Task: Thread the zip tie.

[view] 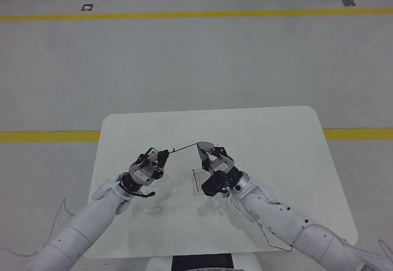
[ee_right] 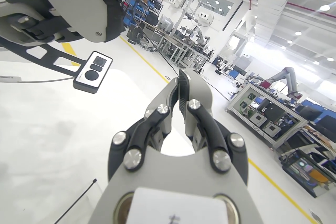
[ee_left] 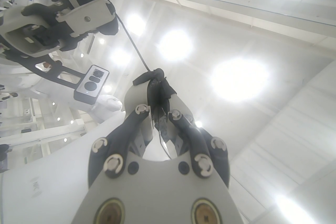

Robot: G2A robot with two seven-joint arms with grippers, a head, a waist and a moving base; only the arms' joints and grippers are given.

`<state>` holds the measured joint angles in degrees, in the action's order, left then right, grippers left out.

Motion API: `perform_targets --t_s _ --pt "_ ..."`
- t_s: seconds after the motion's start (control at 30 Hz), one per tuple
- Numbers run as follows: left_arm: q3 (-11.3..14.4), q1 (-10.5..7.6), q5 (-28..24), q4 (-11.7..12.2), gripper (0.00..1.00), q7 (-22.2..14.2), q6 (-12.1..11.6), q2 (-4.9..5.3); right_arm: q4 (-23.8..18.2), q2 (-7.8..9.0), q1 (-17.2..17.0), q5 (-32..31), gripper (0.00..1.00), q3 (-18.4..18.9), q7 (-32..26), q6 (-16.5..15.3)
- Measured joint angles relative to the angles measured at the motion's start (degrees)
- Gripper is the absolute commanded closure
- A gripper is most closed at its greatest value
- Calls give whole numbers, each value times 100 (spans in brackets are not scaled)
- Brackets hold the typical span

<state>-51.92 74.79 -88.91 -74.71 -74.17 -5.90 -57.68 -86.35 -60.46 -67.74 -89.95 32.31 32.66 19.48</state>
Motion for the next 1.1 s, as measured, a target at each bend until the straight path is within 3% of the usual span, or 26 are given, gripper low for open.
perform_targets --t_s 0.87,0.9,0.97,1.1 --pt "0 0 0 0 100 0 0 0 -29 33 -126 0 100 185 12 -17" --pt "0 0 0 0 100 0 0 0 -32 33 -123 0 96 177 16 -33" --pt "0 0 0 0 100 0 0 0 -41 32 -123 0 2 164 15 -76" --pt "0 0 0 0 100 0 0 0 -70 29 -153 0 0 180 -23 -265"
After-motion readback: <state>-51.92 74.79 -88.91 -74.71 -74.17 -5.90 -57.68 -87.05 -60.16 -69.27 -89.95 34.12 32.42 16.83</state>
